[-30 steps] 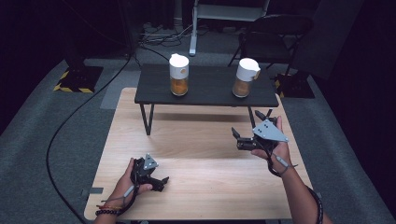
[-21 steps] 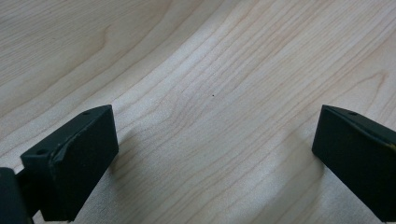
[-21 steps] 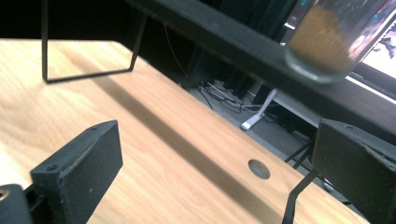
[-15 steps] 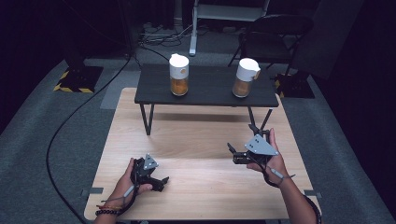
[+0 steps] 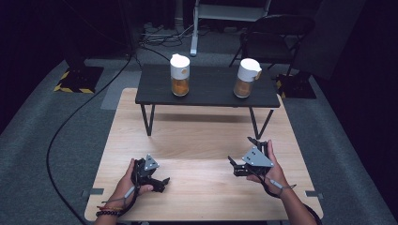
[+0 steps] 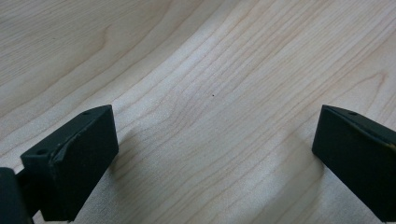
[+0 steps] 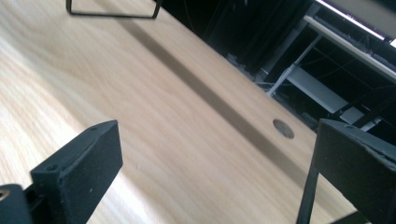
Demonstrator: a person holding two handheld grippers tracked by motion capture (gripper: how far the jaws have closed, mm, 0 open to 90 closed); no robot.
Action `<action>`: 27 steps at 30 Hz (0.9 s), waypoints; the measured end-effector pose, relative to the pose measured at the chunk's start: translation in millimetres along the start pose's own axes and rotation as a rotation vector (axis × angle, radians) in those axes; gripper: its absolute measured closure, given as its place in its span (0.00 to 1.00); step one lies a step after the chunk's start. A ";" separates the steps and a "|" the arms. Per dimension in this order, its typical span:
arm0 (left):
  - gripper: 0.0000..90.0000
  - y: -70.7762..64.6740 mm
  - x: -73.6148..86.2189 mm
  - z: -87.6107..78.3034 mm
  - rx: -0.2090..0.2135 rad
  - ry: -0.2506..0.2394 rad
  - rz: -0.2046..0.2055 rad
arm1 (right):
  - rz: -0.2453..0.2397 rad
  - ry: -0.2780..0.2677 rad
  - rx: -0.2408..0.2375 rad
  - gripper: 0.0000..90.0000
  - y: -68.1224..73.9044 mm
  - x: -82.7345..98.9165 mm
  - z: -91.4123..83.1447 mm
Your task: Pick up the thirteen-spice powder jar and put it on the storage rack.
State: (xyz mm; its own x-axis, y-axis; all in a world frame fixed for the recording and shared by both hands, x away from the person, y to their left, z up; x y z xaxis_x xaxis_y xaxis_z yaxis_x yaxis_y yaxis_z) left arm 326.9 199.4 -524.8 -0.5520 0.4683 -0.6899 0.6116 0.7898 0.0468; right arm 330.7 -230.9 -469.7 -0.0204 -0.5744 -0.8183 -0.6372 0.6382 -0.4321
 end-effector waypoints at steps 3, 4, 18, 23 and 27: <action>0.00 0.0 0.0 0.0 0.000 0.000 0.000 | 0.002 0.020 -0.005 0.02 1.6 6.5 -0.3; 0.01 0.0 0.0 0.0 0.000 0.000 0.000 | -0.001 0.028 -0.004 0.02 2.3 8.5 -0.5; 0.01 0.0 0.0 0.0 0.000 0.000 0.000 | 0.005 0.138 -0.013 0.02 7.9 37.9 -4.9; 0.00 0.0 0.0 0.0 0.000 0.000 0.000 | 0.031 0.174 -0.021 0.02 6.3 48.9 -6.3; 0.01 0.0 0.0 0.0 0.000 0.000 0.000 | 0.056 0.202 -0.019 0.02 4.1 55.8 -8.7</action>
State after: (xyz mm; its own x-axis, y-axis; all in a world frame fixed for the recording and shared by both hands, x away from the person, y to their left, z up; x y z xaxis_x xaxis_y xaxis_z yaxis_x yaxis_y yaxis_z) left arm 326.9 199.4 -524.8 -0.5521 0.4684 -0.6898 0.6117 0.7897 0.0466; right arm 320.3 -264.8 -513.9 -0.2088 -0.6303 -0.7477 -0.6448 0.6636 -0.3793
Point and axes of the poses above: each handheld gripper's, and its own axes: z roughly forward along the jaws, x roughly out of its underside, y roughly to its left, the point moved 10 cm from there along z, roughly forward along the jaws, and after that the axes turned 4 degrees about -x, right-handed, at the moved point
